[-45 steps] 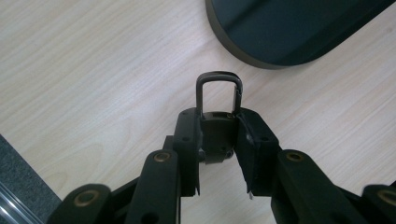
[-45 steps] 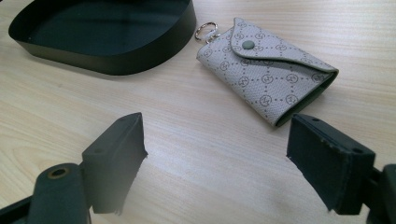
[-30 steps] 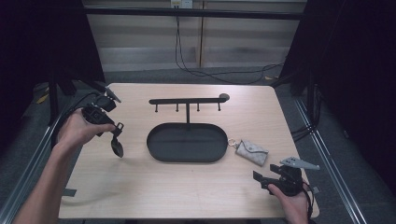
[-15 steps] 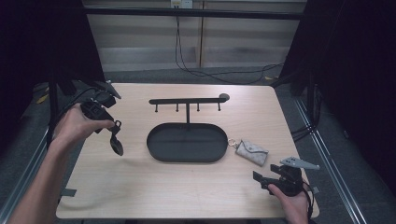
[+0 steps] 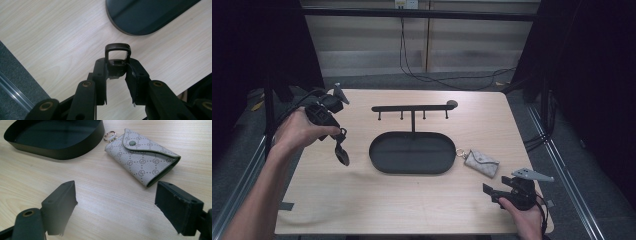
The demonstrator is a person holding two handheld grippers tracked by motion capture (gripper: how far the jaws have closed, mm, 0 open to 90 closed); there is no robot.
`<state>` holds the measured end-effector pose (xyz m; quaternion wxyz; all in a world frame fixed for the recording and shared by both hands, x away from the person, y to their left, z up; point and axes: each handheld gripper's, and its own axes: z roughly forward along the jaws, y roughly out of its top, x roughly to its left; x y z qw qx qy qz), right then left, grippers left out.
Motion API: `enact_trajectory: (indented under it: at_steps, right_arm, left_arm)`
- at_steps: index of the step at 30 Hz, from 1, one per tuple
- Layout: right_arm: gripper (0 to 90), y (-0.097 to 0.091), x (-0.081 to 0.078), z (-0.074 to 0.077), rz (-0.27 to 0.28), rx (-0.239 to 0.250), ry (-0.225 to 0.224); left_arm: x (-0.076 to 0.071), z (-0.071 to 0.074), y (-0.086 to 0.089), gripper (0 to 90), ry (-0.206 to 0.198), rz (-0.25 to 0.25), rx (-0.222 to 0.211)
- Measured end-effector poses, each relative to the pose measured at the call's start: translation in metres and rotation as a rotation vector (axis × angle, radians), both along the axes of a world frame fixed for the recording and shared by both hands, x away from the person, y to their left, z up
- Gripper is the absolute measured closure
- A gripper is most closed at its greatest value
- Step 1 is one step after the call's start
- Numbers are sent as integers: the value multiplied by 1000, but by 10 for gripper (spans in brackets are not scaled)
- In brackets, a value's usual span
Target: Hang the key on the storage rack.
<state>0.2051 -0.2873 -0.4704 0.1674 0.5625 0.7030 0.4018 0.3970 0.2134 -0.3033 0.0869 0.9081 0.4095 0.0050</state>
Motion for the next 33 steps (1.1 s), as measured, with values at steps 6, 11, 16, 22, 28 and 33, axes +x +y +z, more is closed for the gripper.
enact_trajectory:
  at_steps: [6,11,16,22,28,33]
  right_arm:
    - [169,0,0,0,-1,2,0]
    - [169,0,0,0,4,1,0]
    - [168,0,0,0,6,1,1]
    - [168,0,0,0,5,1,0]
    - [161,0,0,0,5,-3,2]
    - [159,1,0,0,8,-3,4]
  left_arm:
    - [-1,7,-7,708,10,-18,-3]
    - [0,12,-13,708,12,-23,-11]
    - [0,14,-17,707,8,-39,-17]
    - [1,19,-22,707,4,-33,-29]
    - [2,21,-29,707,5,-38,-39]
    - [2,20,-34,707,4,-45,-43]
